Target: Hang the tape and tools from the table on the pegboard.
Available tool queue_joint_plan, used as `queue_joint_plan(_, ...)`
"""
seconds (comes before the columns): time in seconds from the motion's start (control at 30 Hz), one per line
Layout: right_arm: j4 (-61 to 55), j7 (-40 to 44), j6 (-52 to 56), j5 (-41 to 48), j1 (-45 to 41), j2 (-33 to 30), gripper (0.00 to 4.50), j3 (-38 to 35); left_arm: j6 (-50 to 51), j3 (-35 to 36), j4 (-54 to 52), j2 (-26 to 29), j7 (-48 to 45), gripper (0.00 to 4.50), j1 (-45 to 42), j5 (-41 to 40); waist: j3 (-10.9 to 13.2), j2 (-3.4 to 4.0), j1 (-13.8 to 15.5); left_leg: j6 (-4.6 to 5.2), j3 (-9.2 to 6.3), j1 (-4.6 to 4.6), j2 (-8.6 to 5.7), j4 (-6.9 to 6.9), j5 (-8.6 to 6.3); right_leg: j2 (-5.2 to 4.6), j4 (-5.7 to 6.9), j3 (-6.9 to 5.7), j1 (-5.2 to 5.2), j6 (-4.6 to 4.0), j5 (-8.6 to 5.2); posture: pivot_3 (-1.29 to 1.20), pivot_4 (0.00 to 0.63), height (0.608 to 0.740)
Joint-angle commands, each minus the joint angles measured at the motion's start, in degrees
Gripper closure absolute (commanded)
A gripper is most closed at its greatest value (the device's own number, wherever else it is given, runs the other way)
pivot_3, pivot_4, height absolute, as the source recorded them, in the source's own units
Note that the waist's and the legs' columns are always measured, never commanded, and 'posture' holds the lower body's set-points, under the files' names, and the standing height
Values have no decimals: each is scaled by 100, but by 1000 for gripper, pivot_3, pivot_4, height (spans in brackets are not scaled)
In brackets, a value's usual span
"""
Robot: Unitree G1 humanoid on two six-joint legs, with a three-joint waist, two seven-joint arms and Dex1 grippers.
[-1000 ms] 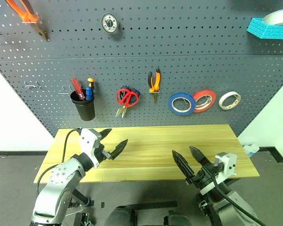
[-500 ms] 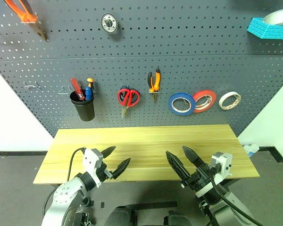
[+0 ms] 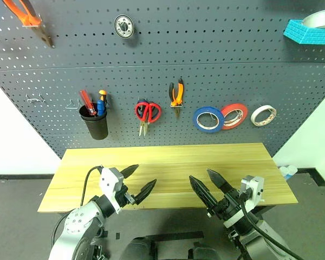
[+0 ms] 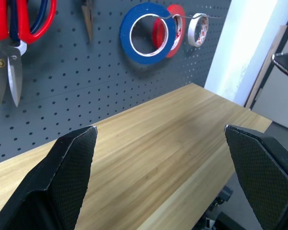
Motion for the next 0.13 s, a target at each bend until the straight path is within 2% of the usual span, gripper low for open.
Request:
queue_joint_plan(0.03, -95, 136, -185, -2, 43, -35, 0, 28, 135, 47, -311, 10, 73, 63, -91, -167, 0, 0, 2, 0, 0, 0, 0, 0, 0, 0, 0, 0, 0, 0, 0, 31, 0, 740)
queue_joint_plan(0.13, -87, 186, -211, 30, 66, -60, 0, 3, 231, 61, -373, 28, 101, 63, -128, -222, 0, 0, 2, 0, 0, 0, 0, -2, 0, 0, 0, 0, 0, 0, -1, 31, 0, 740)
